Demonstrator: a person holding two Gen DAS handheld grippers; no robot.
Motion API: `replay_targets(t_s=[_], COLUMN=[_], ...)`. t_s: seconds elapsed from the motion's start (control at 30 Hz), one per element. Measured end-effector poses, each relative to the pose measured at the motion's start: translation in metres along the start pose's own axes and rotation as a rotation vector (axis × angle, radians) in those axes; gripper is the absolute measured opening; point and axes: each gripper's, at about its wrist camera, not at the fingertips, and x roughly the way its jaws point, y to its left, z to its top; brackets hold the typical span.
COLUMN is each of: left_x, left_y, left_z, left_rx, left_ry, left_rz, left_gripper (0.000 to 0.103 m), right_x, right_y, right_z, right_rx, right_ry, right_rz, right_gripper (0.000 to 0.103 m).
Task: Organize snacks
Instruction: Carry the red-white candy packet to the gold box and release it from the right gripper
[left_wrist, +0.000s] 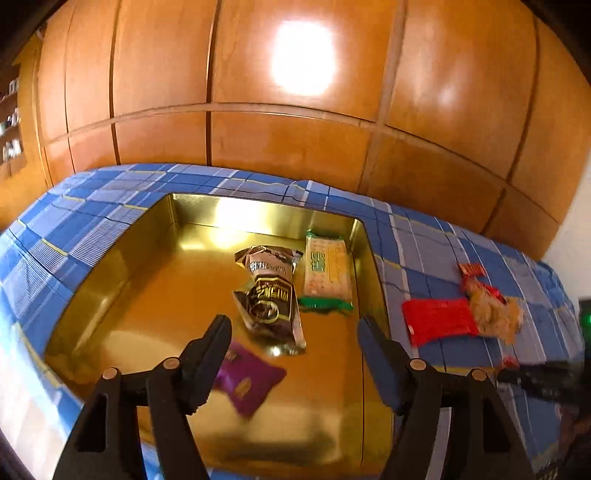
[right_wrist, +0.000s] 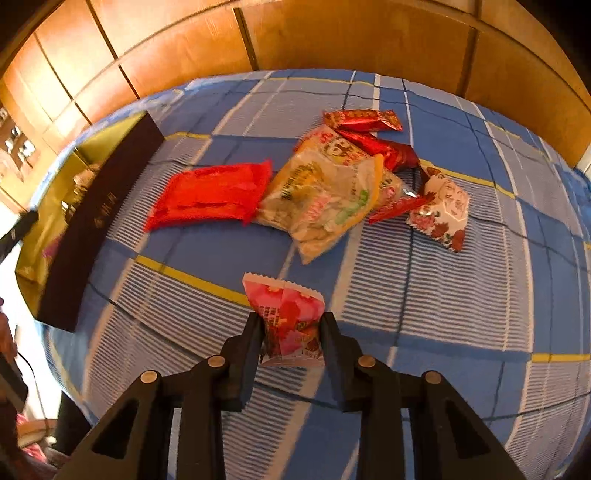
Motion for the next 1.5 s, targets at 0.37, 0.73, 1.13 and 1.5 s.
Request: replay_targets(t_s=[0.37,0.73,1.13,1.5], left_x=[-0.043,-0.051,-0.048,-0.047], left_y=[0.027,0.051,0.081,0.096], left_z=[-0.013,-0.020,-0.025,-0.031], left_rx=[-0.035,-0.078,-0.154,-0.192], left_ry=[-0.020,-0.019,0.002,0.010], left_rz=[0.135,0.206,0.239,0.236], left_gripper=[0.090,0.094,0.094,0.094], right_x=[-0.021,-0.038,-0.022,0.021], right_y=[0.062,0.161,0.217,0.229], right_z=[0.008,0.037,0.067,0.087], right_rx=[-0.042,-0.220,-0.245,-0.206], right_ry=[-0.070,-0.109,-0.112,-0.076], right_rz=[0.130,0.281,0.310,0.252], right_gripper=[0.031,0.031,0.032,0.032])
